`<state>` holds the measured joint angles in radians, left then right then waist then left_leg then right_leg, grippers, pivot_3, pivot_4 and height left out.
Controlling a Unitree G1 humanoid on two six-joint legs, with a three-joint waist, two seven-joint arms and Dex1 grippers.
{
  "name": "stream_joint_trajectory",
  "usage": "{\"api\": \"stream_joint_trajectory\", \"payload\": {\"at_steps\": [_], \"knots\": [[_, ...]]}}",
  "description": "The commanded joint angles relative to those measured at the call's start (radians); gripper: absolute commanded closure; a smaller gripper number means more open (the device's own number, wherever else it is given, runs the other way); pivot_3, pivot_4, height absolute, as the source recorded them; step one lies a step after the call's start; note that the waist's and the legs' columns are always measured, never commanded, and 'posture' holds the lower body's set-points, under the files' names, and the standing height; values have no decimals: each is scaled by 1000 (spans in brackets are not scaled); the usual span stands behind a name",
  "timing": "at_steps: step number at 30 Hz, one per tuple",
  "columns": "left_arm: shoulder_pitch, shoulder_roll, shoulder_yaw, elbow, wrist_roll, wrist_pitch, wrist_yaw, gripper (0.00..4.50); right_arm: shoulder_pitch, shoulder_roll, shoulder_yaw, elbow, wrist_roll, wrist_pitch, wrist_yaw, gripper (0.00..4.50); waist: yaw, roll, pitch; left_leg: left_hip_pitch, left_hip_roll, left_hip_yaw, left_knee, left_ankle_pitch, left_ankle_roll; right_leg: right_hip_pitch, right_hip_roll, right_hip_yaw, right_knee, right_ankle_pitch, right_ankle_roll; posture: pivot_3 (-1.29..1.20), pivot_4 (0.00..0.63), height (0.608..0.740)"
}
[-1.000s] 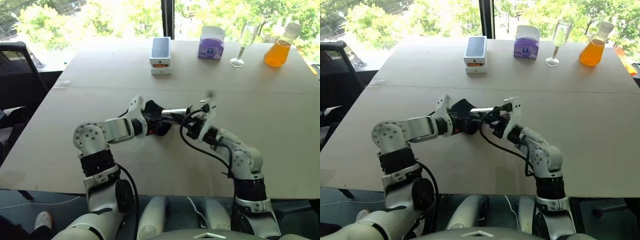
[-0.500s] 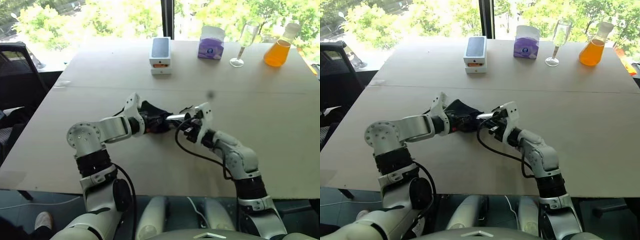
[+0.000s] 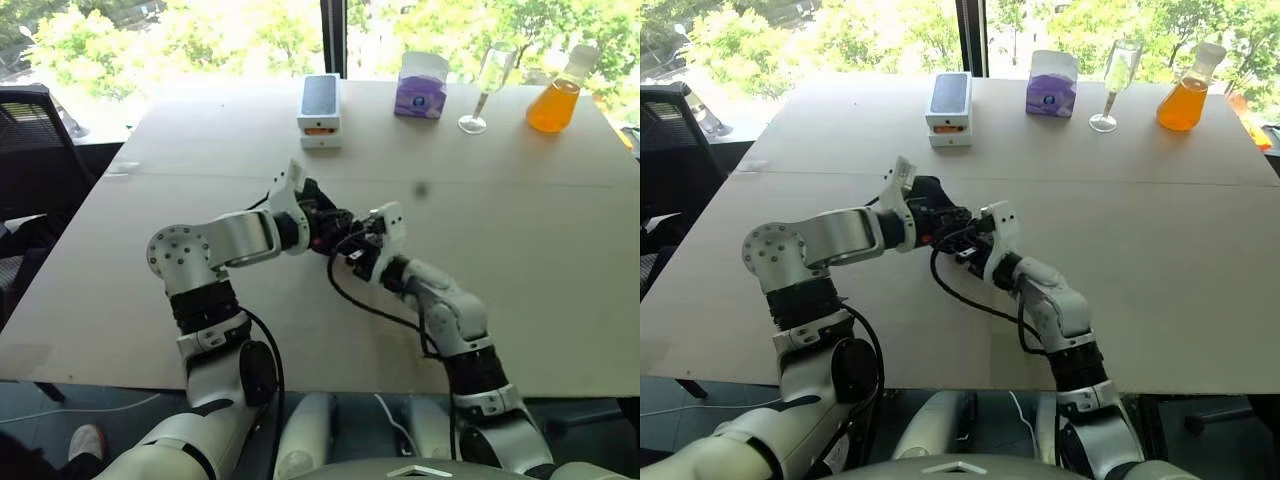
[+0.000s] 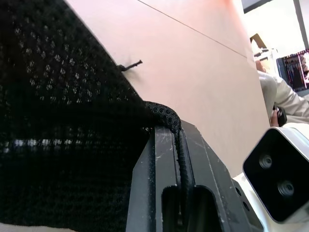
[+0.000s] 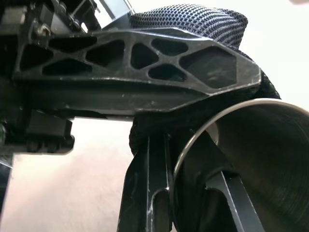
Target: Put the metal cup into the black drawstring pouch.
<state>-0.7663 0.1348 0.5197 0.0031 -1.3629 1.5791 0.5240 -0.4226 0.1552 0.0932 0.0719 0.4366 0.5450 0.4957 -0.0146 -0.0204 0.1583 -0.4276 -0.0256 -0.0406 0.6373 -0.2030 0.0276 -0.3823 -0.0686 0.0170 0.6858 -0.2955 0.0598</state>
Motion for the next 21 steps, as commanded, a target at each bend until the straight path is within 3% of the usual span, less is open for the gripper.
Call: {"api": "stream_joint_trajectory", "payload": {"at_steps": [1,10,21], "knots": [[11,13,4,4,-102,-51,63,4500,-69,79,-107,9,125,-9,-60,4455,3,0,0,0,0,0,0,0,0,0,0,0,0,0,0,0,150,740],[-7,28,-118,4,-325,-270,206,4500,-111,16,88,86,-48,-196,40,4455,-2,0,0,-3,0,1,-1,0,0,-5,0,2,0,0,0,0,150,740],[36,118,-239,-58,-422,-446,193,4500,-195,-57,241,230,-371,-652,97,4455,0,-1,0,-4,0,2,-1,1,-1,-5,0,2,-1,0,0,0,150,740]]}}
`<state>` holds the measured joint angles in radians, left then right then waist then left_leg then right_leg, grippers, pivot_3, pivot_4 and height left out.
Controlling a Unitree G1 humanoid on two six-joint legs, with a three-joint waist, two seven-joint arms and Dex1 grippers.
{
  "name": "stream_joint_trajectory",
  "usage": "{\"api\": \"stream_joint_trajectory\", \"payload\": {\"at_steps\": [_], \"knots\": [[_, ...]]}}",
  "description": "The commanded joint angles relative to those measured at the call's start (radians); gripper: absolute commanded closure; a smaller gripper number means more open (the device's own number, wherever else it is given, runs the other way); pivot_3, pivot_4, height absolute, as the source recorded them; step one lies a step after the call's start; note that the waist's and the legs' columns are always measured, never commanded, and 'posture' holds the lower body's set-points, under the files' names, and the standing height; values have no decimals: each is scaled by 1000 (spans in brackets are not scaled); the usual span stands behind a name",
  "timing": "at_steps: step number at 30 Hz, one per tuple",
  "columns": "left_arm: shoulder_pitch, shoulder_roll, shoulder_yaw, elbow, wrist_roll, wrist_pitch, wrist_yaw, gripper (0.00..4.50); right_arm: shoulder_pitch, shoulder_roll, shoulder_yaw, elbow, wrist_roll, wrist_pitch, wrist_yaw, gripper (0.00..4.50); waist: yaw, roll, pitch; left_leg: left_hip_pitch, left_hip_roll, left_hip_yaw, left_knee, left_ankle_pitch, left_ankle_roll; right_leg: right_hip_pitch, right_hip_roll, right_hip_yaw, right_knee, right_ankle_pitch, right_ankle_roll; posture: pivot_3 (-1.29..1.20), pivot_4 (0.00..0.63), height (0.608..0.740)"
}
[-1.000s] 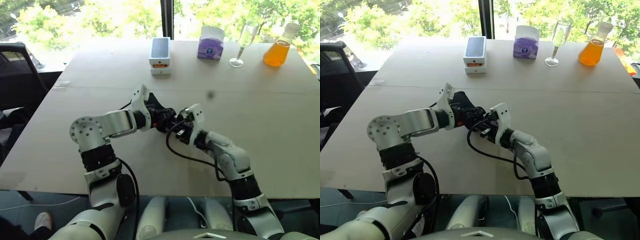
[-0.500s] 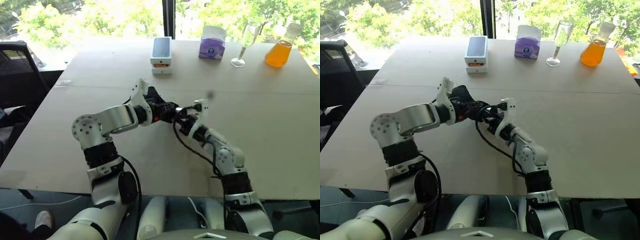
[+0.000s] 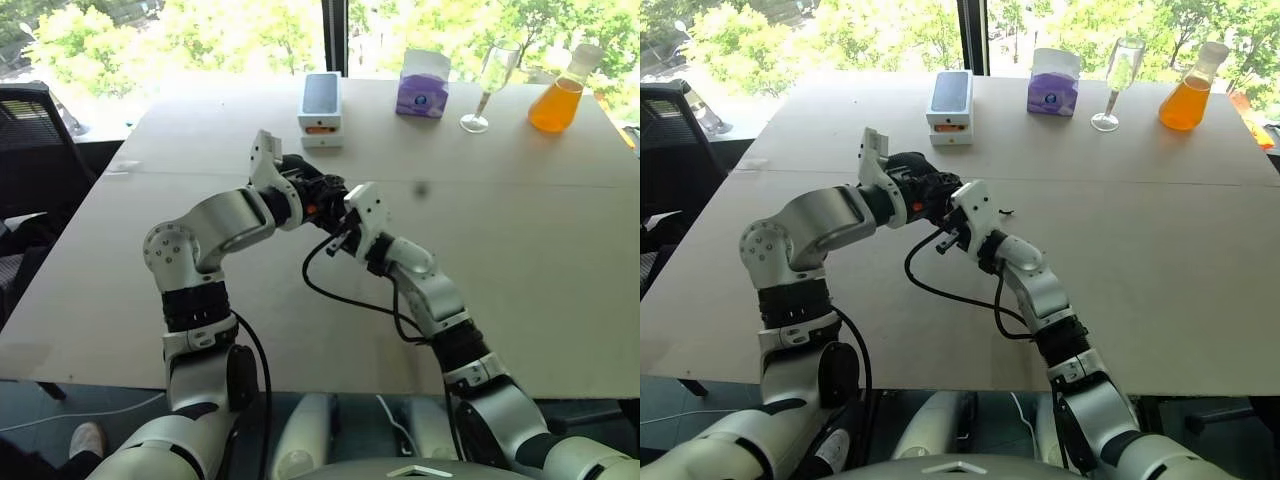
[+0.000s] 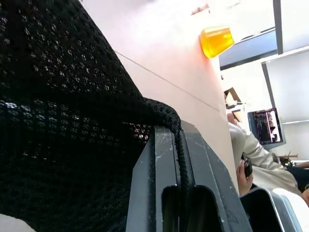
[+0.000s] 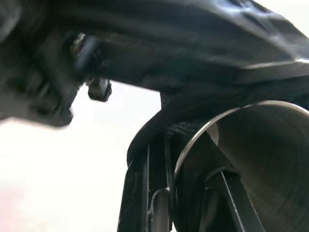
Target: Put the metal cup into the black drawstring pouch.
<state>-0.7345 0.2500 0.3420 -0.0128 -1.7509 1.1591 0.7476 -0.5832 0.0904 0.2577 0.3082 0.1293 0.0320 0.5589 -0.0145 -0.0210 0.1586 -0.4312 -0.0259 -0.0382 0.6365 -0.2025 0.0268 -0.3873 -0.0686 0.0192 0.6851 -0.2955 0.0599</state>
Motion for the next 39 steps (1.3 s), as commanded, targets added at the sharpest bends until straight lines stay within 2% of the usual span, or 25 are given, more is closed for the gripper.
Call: {"api": "stream_joint_trajectory", "payload": {"at_steps": [1,3,7,9,18,21,23,30,31,34,36,39], "knots": [[8,-1,-61,-53,-21,-47,-54,4500,-36,1,90,6,-92,-175,33,4455,0,0,0,0,0,0,0,0,0,0,0,0,0,0,0,0,150,740],[21,2,-70,-65,-34,-72,-69,4500,-41,6,85,35,-104,-209,25,4455,0,0,0,0,0,0,0,0,-1,0,1,0,0,0,0,0,150,740],[65,61,-118,-107,-78,-64,-83,4500,-67,111,-84,38,123,-21,-10,4455,-1,0,0,0,2,0,0,1,-1,0,2,0,0,0,0,0,150,740],[93,86,-138,-134,-131,-80,-72,4500,-81,132,-130,33,189,26,-19,4455,3,0,0,1,2,-1,-1,1,-1,0,1,0,0,0,0,0,150,740],[61,71,-195,-86,-152,-207,-61,4500,-54,104,23,23,62,-105,47,4455,-1,0,0,0,1,-1,-1,1,-1,0,2,0,0,0,0,0,150,740],[113,107,-208,-136,-194,-208,-56,4500,-86,164,-130,34,244,32,-36,4455,0,-1,1,0,1,0,-1,1,-1,0,2,0,-1,0,0,0,150,740],[140,118,-227,-161,-210,-219,-52,4500,-106,166,-180,41,317,77,-53,4455,0,-1,1,0,1,0,-1,1,-1,0,1,1,-1,0,0,0,150,740],[40,77,-256,-72,-139,-266,-106,4500,-51,93,66,-20,125,-57,87,4455,-3,0,1,0,1,0,-1,1,-1,0,3,0,-1,0,0,0,150,740],[38,77,-255,-73,-144,-265,-106,4500,-51,87,77,-14,102,-77,85,4455,-2,0,1,0,1,0,-1,1,-1,0,3,0,-1,0,0,0,150,740],[91,76,-271,-131,-201,-272,-72,4500,-120,87,-15,104,62,-103,-16,4455,-2,0,1,0,1,0,-1,1,-1,0,3,1,-1,0,0,0,150,740],[122,71,-289,-161,-214,-278,-58,4500,-132,56,27,132,4,-185,34,4455,-2,-1,1,1,1,0,-1,1,-1,0,3,1,-1,0,0,0,150,740],[127,56,-297,-147,-172,-298,-73,4500,-70,44,161,62,-45,-244,163,4455,0,-1,1,0,2,0,-1,1,-1,0,3,1,-1,0,0,0,150,740]]}}
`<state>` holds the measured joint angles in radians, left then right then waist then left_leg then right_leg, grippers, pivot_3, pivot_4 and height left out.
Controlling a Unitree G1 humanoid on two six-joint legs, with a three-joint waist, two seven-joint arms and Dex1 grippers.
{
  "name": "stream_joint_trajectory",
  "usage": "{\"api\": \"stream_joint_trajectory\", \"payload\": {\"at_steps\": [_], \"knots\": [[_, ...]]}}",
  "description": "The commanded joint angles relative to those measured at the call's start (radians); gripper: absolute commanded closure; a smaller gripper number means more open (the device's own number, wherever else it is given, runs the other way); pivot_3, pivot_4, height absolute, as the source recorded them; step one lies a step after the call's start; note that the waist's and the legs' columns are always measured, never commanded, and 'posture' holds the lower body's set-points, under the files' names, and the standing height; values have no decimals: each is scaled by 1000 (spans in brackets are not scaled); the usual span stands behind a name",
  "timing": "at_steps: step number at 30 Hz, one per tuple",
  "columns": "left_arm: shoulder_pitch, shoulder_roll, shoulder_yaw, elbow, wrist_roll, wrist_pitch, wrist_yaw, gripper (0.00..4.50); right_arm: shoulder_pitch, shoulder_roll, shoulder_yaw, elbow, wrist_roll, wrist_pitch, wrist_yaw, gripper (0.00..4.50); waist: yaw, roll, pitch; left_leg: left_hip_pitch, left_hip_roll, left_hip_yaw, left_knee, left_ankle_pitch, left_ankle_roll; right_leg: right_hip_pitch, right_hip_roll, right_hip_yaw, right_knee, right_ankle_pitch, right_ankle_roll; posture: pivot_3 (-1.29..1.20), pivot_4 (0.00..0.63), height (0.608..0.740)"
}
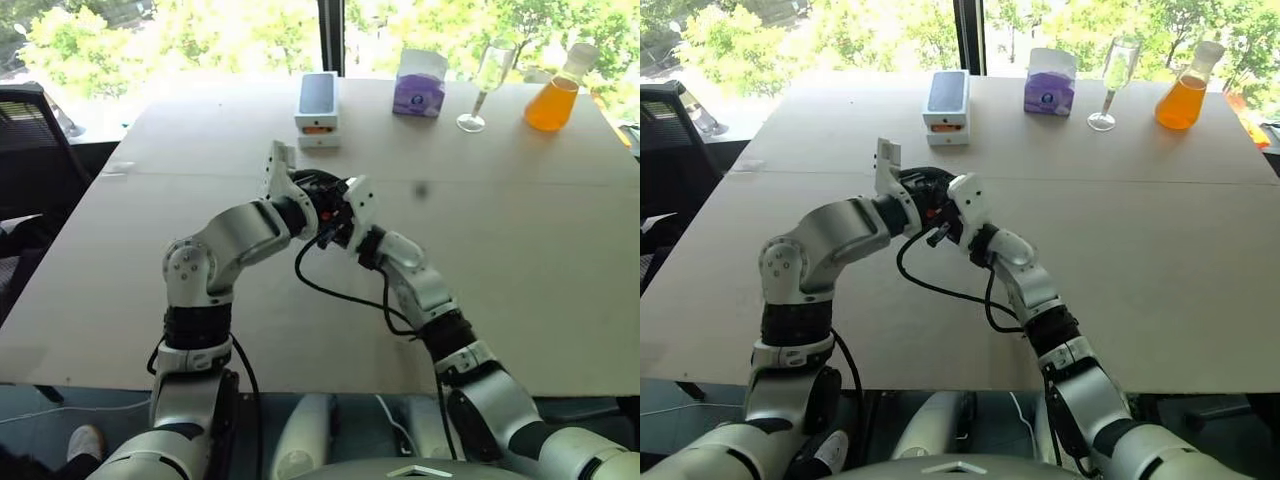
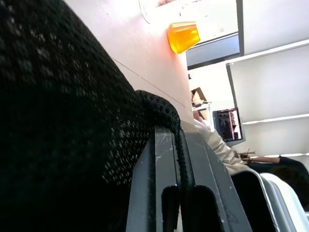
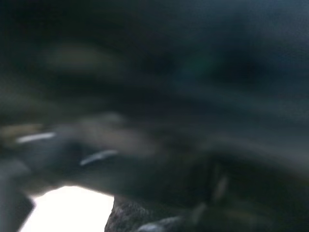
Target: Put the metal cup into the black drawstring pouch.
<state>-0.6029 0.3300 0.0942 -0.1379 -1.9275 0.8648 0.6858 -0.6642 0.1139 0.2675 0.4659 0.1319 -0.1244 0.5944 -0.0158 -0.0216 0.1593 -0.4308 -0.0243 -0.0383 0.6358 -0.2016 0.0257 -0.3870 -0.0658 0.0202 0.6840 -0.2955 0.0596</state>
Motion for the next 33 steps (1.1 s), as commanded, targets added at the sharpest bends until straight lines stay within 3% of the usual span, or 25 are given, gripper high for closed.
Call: {"api": "stream_joint_trajectory", "payload": {"at_steps": [1,8,11,18,19,21,24,26,33], "knots": [[-13,-26,-45,-3,26,-8,-20,4500,22,26,163,-97,-58,-90,131,4455,4,0,0,0,0,0,0,0,0,0,0,0,-1,0,0,0,150,740],[48,41,-27,-37,50,14,-22,4500,-22,5,126,16,-119,-106,119,4455,-3,0,0,1,0,-1,0,0,0,1,1,-1,-1,0,0,0,150,740],[102,122,-42,-75,161,53,-54,4500,-18,-23,152,55,-188,-100,118,4455,-4,0,0,1,1,0,-1,0,0,1,1,0,-1,0,0,0,150,740],[190,171,-72,-150,325,78,-145,4500,4,-59,171,72,-213,-60,184,4455,0,0,0,7,0,0,-2,0,0,7,1,0,-4,0,0,0,150,740],[200,168,-76,-158,335,79,-152,4500,7,-59,174,74,-213,-60,196,3919,0,0,0,11,0,1,-3,0,0,11,1,1,-5,0,0,0,150,740],[211,167,-78,-170,357,85,-169,4500,11,-63,179,74,-220,-64,211,3451,0,0,0,15,0,1,-5,0,0,13,1,1,-5,0,0,0,150,740],[222,160,-71,-179,379,89,-181,4500,12,-93,177,55,-250,-82,195,2026,0,0,1,15,1,1,-6,0,0,12,1,1,-5,0,-1,0,150,740],[222,162,-68,-186,396,95,-193,4500,16,-119,163,12,-256,-73,184,1421,1,0,1,14,1,1,-6,0,0,12,1,1,-5,0,-1,0,150,740],[211,168,-74,-182,467,120,-237,4500,66,-215,136,-189,-259,-10,182,1421,3,1,1,14,0,1,-6,0,0,12,0,1,-5,0,0,0,150,740]]}}
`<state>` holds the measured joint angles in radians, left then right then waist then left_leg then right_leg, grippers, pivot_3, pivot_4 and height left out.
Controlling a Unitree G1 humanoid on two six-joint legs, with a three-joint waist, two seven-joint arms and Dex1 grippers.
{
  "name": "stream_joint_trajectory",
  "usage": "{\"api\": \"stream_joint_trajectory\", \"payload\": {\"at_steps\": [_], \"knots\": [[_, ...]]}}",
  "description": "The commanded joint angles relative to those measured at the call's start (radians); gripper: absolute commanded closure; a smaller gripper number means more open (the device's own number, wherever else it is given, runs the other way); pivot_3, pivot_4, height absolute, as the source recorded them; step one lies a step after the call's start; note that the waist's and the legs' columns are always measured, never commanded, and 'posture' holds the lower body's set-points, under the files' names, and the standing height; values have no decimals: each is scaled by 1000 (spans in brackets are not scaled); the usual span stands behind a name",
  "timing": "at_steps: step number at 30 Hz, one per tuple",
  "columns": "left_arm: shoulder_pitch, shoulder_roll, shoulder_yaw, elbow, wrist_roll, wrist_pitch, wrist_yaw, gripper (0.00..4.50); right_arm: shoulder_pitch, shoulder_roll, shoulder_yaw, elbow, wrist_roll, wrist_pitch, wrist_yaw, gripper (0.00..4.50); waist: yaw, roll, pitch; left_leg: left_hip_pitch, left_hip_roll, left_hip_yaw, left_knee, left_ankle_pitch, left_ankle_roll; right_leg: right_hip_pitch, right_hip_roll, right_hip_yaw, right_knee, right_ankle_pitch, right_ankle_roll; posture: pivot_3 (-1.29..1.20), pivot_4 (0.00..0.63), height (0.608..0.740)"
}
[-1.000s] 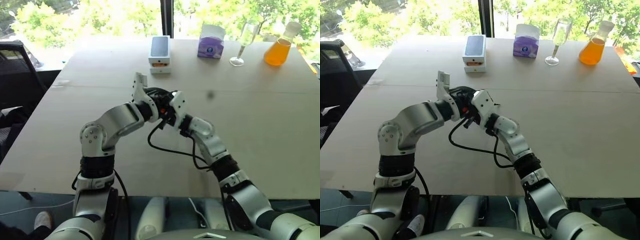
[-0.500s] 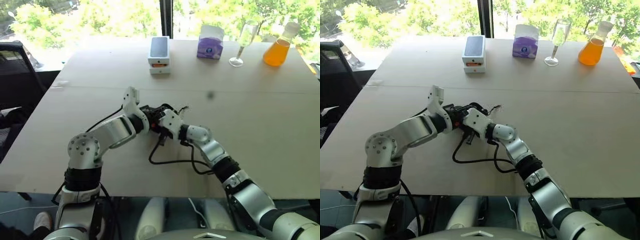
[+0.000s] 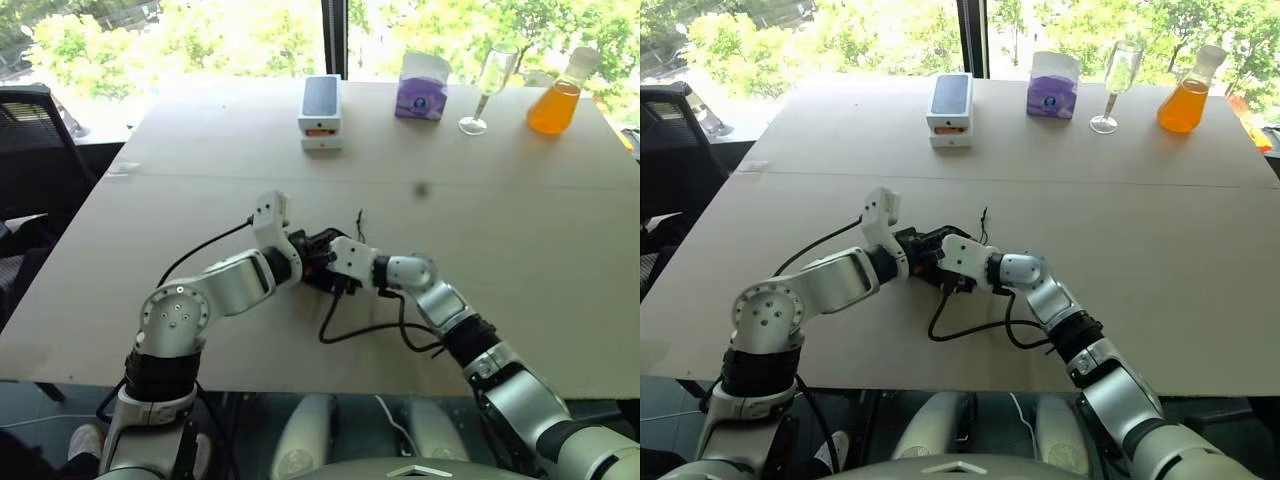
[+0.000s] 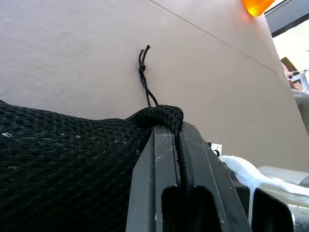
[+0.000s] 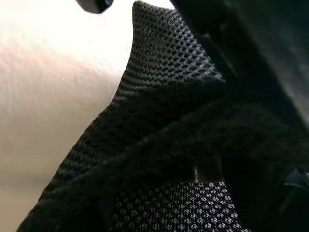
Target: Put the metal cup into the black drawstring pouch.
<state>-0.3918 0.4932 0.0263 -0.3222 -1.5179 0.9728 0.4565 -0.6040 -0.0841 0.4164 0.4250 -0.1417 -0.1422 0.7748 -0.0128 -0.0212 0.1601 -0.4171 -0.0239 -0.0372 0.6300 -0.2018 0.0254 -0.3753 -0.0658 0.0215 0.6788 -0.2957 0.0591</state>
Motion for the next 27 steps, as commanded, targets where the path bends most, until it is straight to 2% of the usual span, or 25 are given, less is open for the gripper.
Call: {"api": "stream_joint_trajectory", "payload": {"at_steps": [1,10,15,22,27], "knots": [[0,3,-3,5,67,11,-15,4500,19,-28,-15,-184,21,31,7,1421,0,0,0,0,0,0,0,0,0,0,0,0,0,0,0,0,150,740],[12,-2,29,-2,149,2,-114,4500,98,-96,-47,-414,126,255,62,1421,0,0,0,0,0,0,-1,0,0,0,0,0,0,0,0,0,150,740],[24,30,34,-5,197,33,-180,4500,144,-143,-116,-488,209,317,70,1421,0,0,0,0,0,0,-1,0,0,0,0,0,-1,0,0,0,150,740],[41,72,65,-12,259,52,-268,4500,130,-188,-169,-474,206,311,18,1421,-3,0,0,0,0,1,-1,-1,1,0,0,0,-1,0,0,0,150,740],[100,132,65,-91,393,-3,-395,4500,130,-243,-157,-443,122,225,-29,1421,-2,0,0,0,1,2,-2,0,1,0,-1,1,-1,0,0,0,150,740]]}}
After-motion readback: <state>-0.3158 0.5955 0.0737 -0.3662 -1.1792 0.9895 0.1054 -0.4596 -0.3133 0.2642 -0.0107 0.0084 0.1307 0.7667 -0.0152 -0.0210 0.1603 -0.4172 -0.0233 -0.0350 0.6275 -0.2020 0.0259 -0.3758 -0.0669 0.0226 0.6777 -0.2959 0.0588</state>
